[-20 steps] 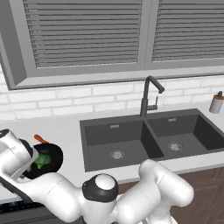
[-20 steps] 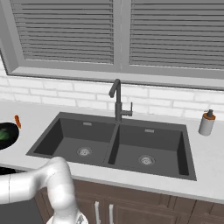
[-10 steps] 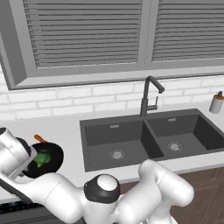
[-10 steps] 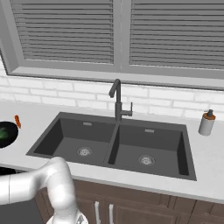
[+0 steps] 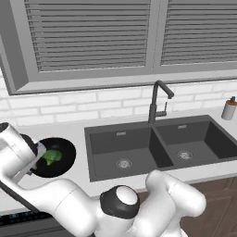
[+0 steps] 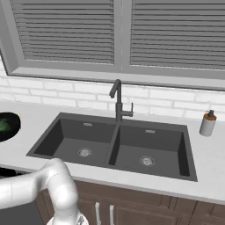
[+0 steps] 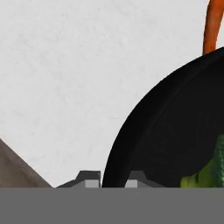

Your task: Pick the broccoli from the sink and place it in the bowl. Then pick the bowl and place it in the microwave. Then close the microwave door and press the start button.

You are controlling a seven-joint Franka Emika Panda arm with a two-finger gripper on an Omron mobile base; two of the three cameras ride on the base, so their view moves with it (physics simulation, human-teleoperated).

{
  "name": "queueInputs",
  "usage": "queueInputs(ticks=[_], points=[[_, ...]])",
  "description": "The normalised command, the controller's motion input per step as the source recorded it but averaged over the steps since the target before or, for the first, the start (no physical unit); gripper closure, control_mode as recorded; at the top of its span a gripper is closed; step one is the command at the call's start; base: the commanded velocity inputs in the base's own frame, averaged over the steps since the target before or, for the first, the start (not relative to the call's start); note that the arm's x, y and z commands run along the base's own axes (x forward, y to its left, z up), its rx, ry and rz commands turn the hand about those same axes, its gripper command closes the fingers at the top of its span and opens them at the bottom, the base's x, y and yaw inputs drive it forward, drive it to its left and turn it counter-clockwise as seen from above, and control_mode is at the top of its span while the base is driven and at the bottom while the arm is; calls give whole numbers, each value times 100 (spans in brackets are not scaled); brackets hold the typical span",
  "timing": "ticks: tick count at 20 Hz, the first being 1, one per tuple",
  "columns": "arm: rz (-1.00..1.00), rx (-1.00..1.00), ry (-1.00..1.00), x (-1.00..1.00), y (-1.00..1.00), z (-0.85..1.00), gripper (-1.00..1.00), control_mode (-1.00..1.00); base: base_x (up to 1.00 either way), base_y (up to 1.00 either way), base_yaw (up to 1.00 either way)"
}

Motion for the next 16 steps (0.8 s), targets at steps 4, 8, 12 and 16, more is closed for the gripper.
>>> queueInputs(ticks=[4,8,12,16], points=[[-9,0,-6,-2,-74,54,100,-100,0,0,0],[-12,0,-11,-3,-63,33,100,-100,0,0,0],[-13,0,-8,0,-78,41,100,-100,0,0,0],[-13,0,-1,0,-82,46,100,-100,0,0,0]])
